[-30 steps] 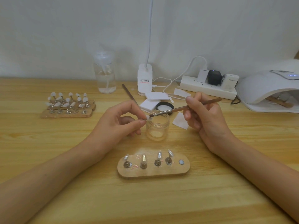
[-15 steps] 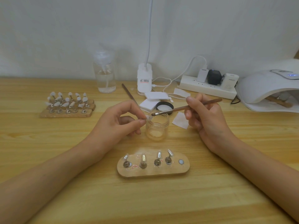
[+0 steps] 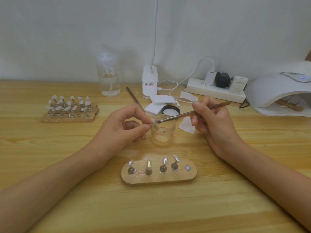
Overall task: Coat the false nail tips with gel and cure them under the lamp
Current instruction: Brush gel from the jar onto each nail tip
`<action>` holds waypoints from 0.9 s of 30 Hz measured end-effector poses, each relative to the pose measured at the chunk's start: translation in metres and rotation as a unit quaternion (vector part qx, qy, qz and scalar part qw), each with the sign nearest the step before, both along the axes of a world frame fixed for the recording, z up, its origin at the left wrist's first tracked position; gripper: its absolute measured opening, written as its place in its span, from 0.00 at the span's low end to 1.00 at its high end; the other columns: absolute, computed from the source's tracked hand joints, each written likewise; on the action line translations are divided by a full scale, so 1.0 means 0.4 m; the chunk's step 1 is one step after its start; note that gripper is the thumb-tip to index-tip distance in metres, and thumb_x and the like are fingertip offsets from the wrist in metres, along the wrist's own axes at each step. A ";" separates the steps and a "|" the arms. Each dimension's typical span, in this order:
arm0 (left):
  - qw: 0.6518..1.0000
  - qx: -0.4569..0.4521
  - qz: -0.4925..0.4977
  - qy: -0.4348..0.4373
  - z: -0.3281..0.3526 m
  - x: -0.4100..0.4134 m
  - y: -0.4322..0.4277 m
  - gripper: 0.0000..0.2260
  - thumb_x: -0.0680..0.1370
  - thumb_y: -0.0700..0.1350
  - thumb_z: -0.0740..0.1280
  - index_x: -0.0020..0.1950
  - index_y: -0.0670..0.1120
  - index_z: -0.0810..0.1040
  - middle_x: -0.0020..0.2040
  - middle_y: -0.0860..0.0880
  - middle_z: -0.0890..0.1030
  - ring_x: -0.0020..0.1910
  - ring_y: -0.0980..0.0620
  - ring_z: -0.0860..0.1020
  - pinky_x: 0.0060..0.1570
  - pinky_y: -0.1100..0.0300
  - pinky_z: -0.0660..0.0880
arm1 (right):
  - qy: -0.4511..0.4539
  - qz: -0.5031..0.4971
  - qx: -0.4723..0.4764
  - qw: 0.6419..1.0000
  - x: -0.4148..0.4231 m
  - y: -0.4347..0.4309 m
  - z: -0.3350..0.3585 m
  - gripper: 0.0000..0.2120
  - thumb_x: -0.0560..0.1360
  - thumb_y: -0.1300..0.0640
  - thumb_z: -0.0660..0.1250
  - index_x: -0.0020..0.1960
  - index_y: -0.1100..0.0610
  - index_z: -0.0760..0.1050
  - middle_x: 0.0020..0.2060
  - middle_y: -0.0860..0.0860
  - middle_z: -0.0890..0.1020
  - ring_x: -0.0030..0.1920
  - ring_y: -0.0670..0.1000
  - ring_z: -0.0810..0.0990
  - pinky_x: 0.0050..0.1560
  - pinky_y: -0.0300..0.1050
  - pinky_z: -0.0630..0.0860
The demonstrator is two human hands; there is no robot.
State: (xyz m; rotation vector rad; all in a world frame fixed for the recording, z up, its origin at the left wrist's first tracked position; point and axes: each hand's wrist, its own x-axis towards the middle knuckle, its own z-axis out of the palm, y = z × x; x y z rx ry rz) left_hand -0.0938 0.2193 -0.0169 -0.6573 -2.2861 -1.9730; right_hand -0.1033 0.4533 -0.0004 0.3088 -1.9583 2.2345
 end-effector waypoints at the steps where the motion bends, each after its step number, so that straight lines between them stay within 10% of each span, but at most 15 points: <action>1: 1.000 0.001 0.001 0.000 0.001 0.001 0.001 0.04 0.71 0.43 0.72 0.42 0.45 0.78 0.39 0.55 0.81 0.34 0.56 0.80 0.35 0.66 0.75 | -0.007 -0.011 -0.004 1.000 -0.001 0.002 0.000 0.14 0.78 0.60 0.66 0.36 0.56 0.67 0.24 0.50 0.76 0.26 0.50 0.64 0.23 0.35 0.61; 27: 0.999 0.029 0.023 -0.039 0.013 0.008 0.001 0.06 0.70 0.42 0.77 0.42 0.47 0.80 0.41 0.54 0.82 0.34 0.56 0.79 0.36 0.67 0.75 | 0.007 -0.035 -0.006 0.999 0.001 0.005 -0.002 0.15 0.79 0.62 0.64 0.35 0.55 0.66 0.22 0.49 0.74 0.24 0.45 0.69 0.24 0.33 0.62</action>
